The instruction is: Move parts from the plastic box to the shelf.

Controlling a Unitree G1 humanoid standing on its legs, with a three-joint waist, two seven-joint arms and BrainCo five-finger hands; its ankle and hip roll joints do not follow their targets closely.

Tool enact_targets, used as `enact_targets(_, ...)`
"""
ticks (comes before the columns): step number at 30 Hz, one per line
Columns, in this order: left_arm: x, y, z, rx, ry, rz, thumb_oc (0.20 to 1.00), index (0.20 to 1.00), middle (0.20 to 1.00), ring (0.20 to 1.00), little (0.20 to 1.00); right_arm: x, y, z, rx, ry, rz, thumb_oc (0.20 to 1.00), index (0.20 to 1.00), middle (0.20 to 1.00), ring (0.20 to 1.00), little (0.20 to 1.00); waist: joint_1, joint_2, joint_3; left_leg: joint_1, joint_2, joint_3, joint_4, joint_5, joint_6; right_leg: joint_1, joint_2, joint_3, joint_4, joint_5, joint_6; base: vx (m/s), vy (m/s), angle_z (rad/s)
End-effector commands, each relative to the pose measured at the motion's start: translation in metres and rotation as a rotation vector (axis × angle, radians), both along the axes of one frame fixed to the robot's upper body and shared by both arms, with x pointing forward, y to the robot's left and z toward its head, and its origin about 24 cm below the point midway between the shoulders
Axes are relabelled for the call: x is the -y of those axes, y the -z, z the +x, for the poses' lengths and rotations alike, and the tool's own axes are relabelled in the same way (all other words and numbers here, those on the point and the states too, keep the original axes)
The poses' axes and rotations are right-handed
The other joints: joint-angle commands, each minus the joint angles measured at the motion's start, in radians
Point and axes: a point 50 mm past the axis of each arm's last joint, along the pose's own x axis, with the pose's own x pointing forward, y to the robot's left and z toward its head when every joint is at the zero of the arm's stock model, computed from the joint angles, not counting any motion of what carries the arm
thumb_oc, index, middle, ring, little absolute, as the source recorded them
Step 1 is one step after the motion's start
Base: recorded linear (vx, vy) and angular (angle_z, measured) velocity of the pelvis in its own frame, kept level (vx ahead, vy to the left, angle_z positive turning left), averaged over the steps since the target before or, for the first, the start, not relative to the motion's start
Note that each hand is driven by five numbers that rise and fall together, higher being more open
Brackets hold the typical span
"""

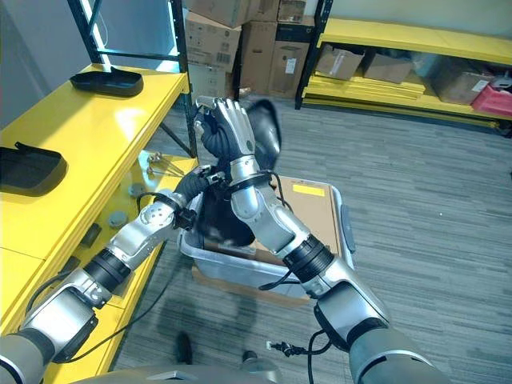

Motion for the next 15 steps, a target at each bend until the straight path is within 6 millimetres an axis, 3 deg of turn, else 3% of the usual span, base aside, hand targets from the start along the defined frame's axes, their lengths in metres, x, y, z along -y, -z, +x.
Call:
enact_targets(1, 0.011, -0.101, 0.004, 0.415, 0.034, -0.2, 0.2, 0.2, 0.2, 0.2, 0.2, 0.005, -0.046, -0.009, 0.181, -0.007, 0.163, 0.2, 0.2, 0.2, 0.2, 0.2, 0.037, -0.017, -0.016, 0.128, 0.018, 0.017, 0.003, -0.219, -0.028, -0.03, -0.011, -0.012, -0.005, -0.039, 0.023, 0.0, 0.0, 0.0)
enact_targets(7, 0.006, -0.129, -0.008, 0.511, 0.045, -0.198, 0.2, 0.2, 0.2, 0.2, 0.2, 0.021, -0.044, -0.013, 0.18, 0.034, 0.215, 0.2, 0.2, 0.2, 0.2, 0.2, 0.037, -0.013, -0.019, 0.126, 0.016, 0.012, 0.003, -0.22, -0.026, -0.03, -0.014, -0.019, -0.005, -0.039, 0.024, 0.0, 0.0, 0.0)
enact_targets(15, 0.009, -0.114, -0.003, 0.515, -0.014, -0.048, 0.2, 0.2, 0.2, 0.2, 0.2, 0.024, -0.037, -0.015, 0.146, 0.012, 0.22, 0.2, 0.2, 0.2, 0.2, 0.2, 0.024, -0.011, -0.028, 0.128, 0.019, 0.017, 0.003, -0.218, -0.026, -0.031, -0.012, -0.009, -0.005, -0.04, 0.022, 0.0, 0.0, 0.0)
